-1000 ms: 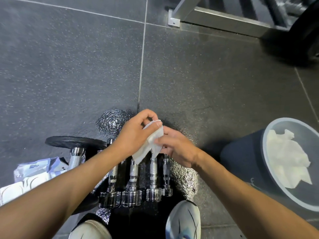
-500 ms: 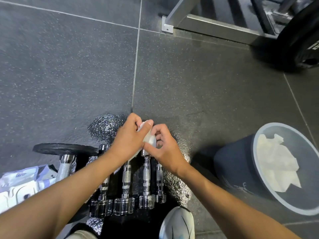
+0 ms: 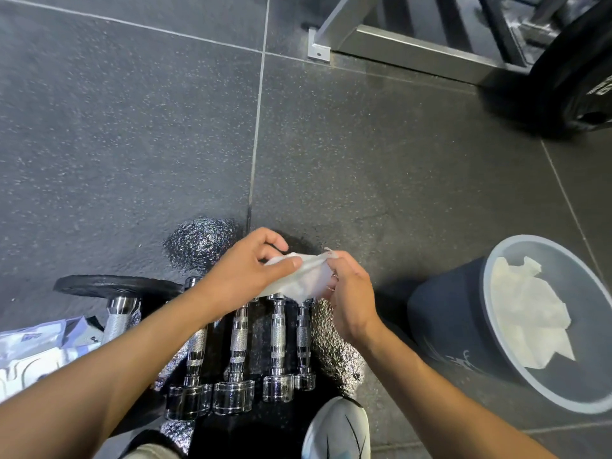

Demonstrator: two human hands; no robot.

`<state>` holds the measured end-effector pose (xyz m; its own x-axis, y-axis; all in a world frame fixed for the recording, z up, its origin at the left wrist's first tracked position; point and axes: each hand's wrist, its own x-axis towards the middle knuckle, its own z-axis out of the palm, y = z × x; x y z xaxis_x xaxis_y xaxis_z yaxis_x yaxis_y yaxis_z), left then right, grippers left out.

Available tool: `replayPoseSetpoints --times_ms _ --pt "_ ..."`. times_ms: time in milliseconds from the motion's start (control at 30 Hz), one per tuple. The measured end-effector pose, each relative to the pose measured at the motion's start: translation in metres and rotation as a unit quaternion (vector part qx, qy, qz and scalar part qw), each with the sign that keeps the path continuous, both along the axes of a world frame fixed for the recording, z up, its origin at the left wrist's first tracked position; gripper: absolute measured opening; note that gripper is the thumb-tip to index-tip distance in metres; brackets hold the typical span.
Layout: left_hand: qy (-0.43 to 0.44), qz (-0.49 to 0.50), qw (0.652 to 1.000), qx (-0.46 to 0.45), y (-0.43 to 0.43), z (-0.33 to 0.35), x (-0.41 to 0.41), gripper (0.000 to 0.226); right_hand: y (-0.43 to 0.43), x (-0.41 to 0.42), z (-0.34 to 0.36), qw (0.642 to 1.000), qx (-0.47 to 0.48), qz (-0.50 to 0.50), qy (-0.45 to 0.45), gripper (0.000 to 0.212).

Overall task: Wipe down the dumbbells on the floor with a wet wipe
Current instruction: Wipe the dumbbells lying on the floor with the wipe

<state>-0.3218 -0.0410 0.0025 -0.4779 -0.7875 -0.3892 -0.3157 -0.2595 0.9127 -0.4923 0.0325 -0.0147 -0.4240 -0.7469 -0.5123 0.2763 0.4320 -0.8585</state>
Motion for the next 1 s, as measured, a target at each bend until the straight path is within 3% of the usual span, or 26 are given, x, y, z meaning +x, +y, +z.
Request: replayPoseSetpoints --times_ms 167,233,367,500,633,733,833,933,1000 --pt "-0.067 0.009 0.998 -0.010 0.003 -0.015 0.001 0.018 0.003 0.000 0.000 0.998 0.039 0.032 0.045 0.025" --pt "-0.127 -0.050 0.991 0.003 0.004 -0.016 0.002 0.016 0.003 -0.004 -0.005 0.988 0.053 0.083 0.120 0.024" --pt "-0.269 -0.227 0.935 0.047 0.011 -0.004 0.010 0.029 0.011 -0.013 -0.016 0.919 0.092 0.244 0.296 0.024" --pt "-0.250 -0.295 0.909 0.156 0.023 -0.002 0.011 0.028 0.020 -0.015 -0.022 0.858 0.077 0.301 0.409 0.020" --pt "-0.242 -0.276 0.902 0.226 0.024 -0.008 0.011 0.030 0.014 -0.014 -0.031 0.818 -0.005 0.329 0.473 0.020" --pt "-0.317 -0.251 0.907 0.123 0.019 -0.012 0.010 0.032 0.001 -0.008 -0.041 0.810 -0.044 0.337 0.479 0.018" --pt "-0.436 -0.251 0.863 -0.043 0.020 -0.014 0.010 0.033 -0.006 0.001 -0.050 0.810 -0.055 0.323 0.487 0.029" --pt "-0.472 -0.266 0.839 -0.052 0.028 -0.013 0.009 0.027 0.003 0.007 -0.052 0.780 -0.068 0.331 0.527 0.031" --pt "-0.488 -0.271 0.829 -0.038 0.031 -0.013 0.010 0.023 0.017 0.012 -0.057 0.741 -0.076 0.423 0.516 0.038"
